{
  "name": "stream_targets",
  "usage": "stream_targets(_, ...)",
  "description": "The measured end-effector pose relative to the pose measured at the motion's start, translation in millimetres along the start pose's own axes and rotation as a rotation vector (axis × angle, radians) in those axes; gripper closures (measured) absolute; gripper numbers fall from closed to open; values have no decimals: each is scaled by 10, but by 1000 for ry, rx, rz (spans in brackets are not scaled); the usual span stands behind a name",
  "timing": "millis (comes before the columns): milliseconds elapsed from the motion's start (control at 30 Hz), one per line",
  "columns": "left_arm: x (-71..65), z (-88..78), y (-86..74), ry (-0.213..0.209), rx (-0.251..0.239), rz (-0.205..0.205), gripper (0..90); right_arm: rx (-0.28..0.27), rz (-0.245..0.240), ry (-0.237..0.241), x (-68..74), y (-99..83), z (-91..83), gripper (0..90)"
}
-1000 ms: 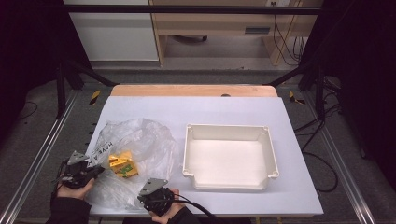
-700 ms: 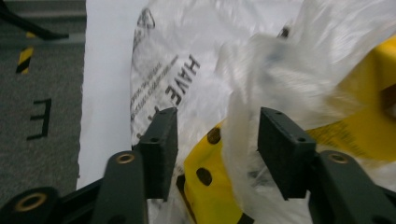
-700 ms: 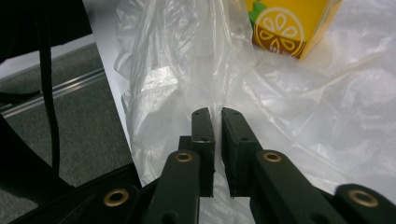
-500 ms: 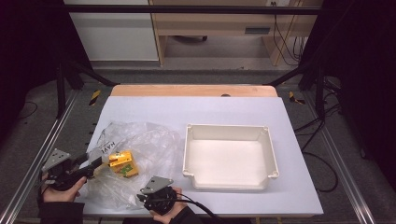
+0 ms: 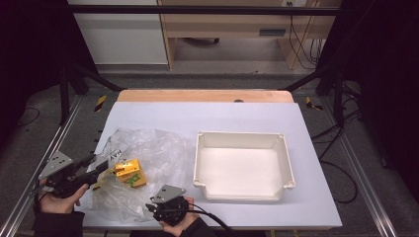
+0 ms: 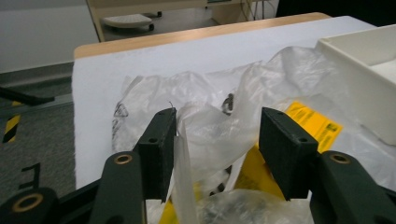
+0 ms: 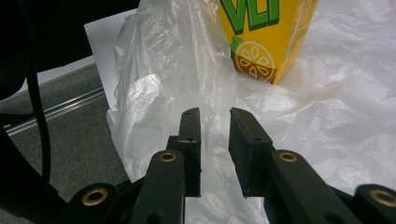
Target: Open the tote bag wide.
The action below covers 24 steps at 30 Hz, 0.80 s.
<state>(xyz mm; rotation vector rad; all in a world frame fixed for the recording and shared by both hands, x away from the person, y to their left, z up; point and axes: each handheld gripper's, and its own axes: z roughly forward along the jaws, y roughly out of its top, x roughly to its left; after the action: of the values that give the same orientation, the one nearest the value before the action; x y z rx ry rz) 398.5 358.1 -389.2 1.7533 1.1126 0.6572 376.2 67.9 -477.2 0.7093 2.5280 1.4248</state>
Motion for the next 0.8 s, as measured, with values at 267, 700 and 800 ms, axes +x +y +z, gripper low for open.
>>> stream_targets(267, -179, 97, 263, -52, -2, 44, 437, 10, -1, 3, -3, -9, 35, 750)
stream_targets(700, -260, 477, 316, -111, 74, 64, 408, 31, 4, 8, -4, -54, 99, 756)
stream_targets(800, -268, 518, 291, -114, 95, 65, 431, 38, 4, 11, -1, -61, 107, 757)
